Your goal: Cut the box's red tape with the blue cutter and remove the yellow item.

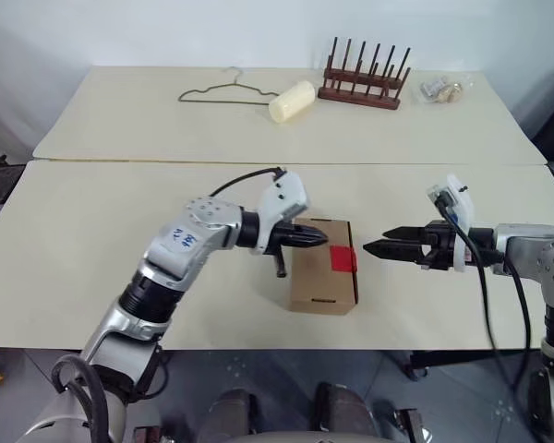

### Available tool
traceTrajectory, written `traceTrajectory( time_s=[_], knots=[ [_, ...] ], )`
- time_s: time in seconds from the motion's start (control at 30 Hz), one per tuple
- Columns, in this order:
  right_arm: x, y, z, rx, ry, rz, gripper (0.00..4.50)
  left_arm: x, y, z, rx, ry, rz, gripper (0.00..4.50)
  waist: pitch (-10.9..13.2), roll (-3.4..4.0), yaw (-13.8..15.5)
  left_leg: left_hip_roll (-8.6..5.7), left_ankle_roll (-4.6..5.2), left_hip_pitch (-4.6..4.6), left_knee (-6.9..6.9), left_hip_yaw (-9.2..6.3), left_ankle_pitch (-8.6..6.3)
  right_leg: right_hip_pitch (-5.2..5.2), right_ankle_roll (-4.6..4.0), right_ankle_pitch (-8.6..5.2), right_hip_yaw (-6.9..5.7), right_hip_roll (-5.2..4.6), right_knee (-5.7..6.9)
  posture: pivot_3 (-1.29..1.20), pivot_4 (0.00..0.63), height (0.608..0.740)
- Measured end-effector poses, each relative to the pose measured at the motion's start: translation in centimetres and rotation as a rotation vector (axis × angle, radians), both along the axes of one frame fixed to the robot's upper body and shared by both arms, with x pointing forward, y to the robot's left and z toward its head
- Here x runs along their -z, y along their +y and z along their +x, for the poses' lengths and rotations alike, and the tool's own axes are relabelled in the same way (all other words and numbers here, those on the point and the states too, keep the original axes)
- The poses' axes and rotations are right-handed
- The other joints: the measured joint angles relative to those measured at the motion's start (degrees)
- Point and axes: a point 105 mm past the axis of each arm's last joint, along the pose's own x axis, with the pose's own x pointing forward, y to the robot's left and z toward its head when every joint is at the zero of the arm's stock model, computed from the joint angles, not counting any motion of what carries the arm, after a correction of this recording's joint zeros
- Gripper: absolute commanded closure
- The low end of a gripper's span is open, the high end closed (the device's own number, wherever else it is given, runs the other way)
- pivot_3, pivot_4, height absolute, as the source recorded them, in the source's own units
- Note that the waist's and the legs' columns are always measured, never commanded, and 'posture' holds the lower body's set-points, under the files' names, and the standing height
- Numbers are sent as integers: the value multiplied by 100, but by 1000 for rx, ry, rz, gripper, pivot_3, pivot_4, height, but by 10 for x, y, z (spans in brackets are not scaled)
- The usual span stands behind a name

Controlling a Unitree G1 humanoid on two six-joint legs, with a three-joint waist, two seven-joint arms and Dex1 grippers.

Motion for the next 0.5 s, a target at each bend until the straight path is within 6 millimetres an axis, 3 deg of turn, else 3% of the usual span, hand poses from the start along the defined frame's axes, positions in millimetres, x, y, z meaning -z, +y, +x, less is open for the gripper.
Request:
traceTrajectory(
  time_s=[0.13, 0.5],
  knots=[
    [1, -1, 0, 49, 36, 23, 14, 9, -2, 6, -19, 0, 24, 4500, 0, -1, 15, -5, 0, -7, 4, 5, 0, 2, 0, 0, -9, -2, -3, 0, 150, 740],
    [35, 6, -9, 80, 139, 0, 14, 13, -16, 0, 21, -1, 28, 4500, 0, -1, -5, -4, 0, -26, 6, 0, 1, -4, 1, 0, -19, 0, -10, 0, 150, 740]
  ],
)
